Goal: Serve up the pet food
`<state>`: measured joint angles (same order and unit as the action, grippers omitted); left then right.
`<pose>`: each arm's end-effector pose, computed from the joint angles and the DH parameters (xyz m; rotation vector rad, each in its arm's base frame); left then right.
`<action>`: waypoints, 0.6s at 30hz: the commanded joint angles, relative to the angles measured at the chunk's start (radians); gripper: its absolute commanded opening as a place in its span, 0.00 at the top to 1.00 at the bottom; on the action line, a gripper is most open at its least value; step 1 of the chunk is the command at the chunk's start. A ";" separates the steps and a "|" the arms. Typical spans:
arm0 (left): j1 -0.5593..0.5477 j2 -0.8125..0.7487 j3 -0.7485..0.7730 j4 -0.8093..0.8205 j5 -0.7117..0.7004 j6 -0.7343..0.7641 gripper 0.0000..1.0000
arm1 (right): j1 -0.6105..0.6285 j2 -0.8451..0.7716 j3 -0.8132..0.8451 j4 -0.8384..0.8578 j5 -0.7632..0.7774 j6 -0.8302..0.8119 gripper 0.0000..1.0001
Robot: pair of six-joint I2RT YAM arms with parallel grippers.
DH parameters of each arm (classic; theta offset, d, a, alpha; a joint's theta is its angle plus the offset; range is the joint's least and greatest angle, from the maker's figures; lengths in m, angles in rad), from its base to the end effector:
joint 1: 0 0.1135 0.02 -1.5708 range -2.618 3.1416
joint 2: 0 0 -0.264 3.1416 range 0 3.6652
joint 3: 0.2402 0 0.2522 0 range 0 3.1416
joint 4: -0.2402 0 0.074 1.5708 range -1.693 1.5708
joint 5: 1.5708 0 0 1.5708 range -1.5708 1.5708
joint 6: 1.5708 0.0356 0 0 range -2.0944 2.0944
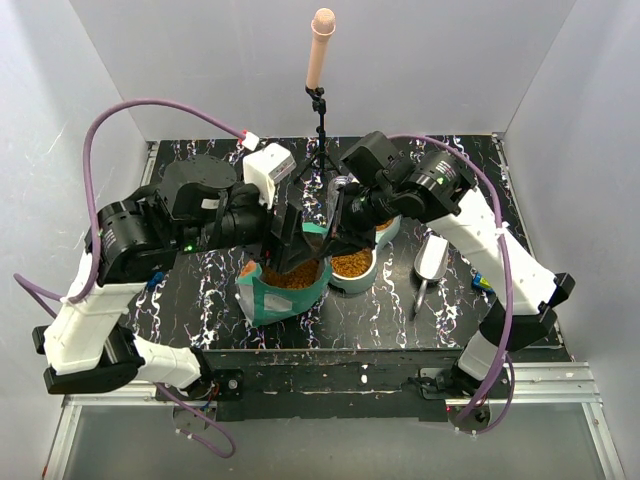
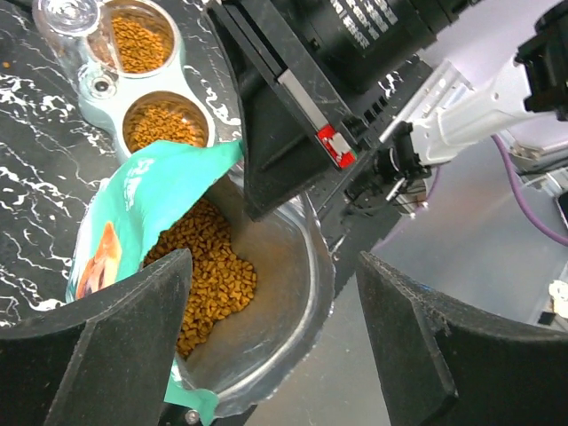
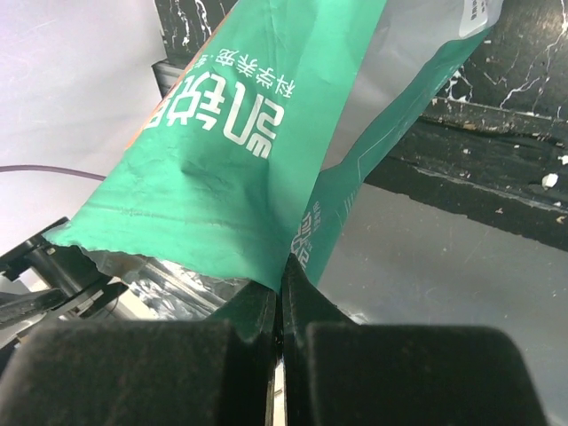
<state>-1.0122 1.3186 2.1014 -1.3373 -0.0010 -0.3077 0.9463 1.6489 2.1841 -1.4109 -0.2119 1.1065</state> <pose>0.0947 -0.1515 0.5267 0.7674 2.0895 -0.7592 0.1637 0.2400 0.4697 0.1157 2.7790 1.0144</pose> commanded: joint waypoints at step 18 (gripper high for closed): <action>-0.005 -0.352 -0.297 0.092 0.119 0.016 0.21 | -0.129 -0.285 -0.313 0.561 -0.201 0.337 0.99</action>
<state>-1.0122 1.0458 1.9312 -1.2968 0.0006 -0.3233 0.8608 1.3796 1.8343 -1.1786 -0.3019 1.3304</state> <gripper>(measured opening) 0.749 0.031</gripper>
